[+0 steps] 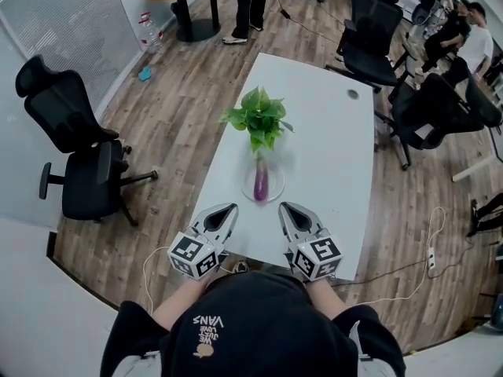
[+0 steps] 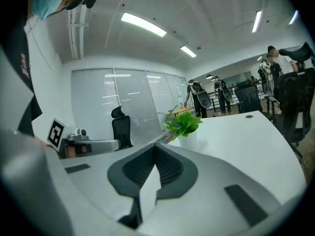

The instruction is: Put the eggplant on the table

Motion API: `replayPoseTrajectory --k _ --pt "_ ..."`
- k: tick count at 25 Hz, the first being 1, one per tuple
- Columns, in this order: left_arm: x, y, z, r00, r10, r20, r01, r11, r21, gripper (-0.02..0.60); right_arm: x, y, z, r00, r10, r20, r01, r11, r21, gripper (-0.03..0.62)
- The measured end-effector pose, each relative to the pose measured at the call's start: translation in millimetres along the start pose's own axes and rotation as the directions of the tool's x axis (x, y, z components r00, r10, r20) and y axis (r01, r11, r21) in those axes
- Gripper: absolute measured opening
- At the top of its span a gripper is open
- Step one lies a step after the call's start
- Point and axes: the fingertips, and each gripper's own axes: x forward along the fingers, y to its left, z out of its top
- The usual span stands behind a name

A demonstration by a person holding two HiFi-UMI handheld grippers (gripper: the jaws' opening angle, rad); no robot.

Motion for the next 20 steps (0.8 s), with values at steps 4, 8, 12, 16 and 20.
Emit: replayPoseTrajectory --k 4,8,12,16,20 --pt "2.2 1.7 -0.8 1.000 -0.004 -0.001 0.004 1.000 -0.001 0.011 2.6 -1.6 -0.5 1.000 -0.002 -0.002 0.002 1.000 -0.001 0.018" --pt "4.9 2.4 0.9 1.000 -0.005 0.000 0.005 1.000 -0.004 0.011 3.8 -4.3 1.1 1.000 -0.004 -0.003 0.004 1.000 -0.004 0.018" --pt "5.9 4.7 -0.4 1.000 -0.002 0.001 0.002 1.000 -0.020 0.011 4.7 -5.5 0.1 1.000 -0.007 -0.007 0.007 1.000 -0.004 0.018" --pt "6.6 4.0 -1.2 1.000 -0.002 -0.003 0.002 1.000 -0.013 0.011 4.4 -5.7 -0.2 1.000 -0.007 -0.009 0.007 1.000 -0.011 0.018" --pt "7.8 1.9 -0.6 1.000 -0.009 -0.007 0.009 1.000 -0.001 0.011 4.2 -5.7 -0.4 1.000 -0.009 -0.013 0.009 1.000 -0.015 0.018"
